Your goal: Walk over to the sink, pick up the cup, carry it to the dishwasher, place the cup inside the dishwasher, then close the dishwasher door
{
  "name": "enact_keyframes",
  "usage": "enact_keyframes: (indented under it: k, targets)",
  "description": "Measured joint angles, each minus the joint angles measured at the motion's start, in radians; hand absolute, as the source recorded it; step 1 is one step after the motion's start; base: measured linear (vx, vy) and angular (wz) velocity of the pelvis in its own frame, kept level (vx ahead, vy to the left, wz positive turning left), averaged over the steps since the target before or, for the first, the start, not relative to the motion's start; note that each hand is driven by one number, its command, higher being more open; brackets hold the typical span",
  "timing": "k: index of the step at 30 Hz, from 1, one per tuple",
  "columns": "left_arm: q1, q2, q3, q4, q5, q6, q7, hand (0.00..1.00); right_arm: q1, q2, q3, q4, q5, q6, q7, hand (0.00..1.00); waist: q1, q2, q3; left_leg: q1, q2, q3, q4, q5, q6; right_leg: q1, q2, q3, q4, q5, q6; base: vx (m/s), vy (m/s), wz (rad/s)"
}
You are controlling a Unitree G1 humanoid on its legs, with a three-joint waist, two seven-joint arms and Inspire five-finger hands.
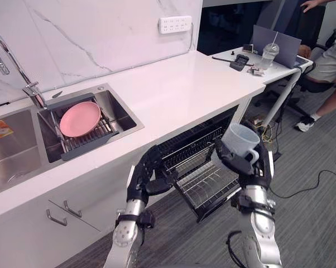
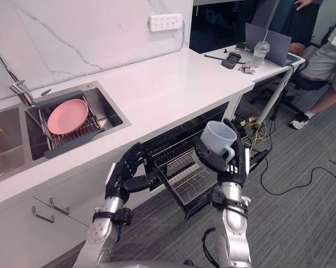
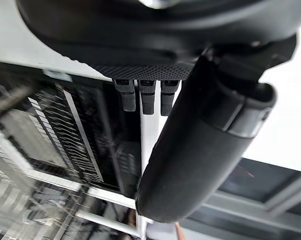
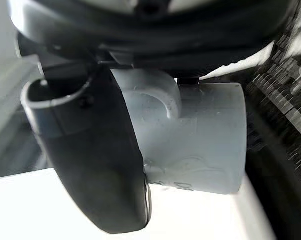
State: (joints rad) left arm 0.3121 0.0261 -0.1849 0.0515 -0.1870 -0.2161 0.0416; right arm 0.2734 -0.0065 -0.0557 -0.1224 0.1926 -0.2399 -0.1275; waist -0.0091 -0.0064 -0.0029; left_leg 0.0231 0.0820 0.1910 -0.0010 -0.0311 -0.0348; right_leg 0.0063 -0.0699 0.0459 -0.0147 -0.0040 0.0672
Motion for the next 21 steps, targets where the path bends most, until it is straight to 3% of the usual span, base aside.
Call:
enact_keyframes:
  k: [11,21]
  targets:
    - [0.063,0.001,0.135,0.319,0.052,0.014,-0.011,0.9,0.048,0.01,-0.027,0.099,-0.083,0.01,-0.013,0.3,0.027,-0.001,0.002,0.01,0.001,-0.022,-0.011,0.004,-0.005,0.013,-0.005,-0.027,0.011,-0.017,0.002,0.0,-0.005,0.07]
    - [0.056,0.034,0.162,0.522,0.07,0.024,-0.003,0.9,-0.045,-0.024,-0.028,0.315,-0.147,0.035,-0.041,0.3,0.04,0.0,0.033,-0.014,-0.015,-0.053,-0.02,0.016,0.0,-0.008,-0.015,-0.058,0.031,-0.033,0.005,0.0,0.003,0.1]
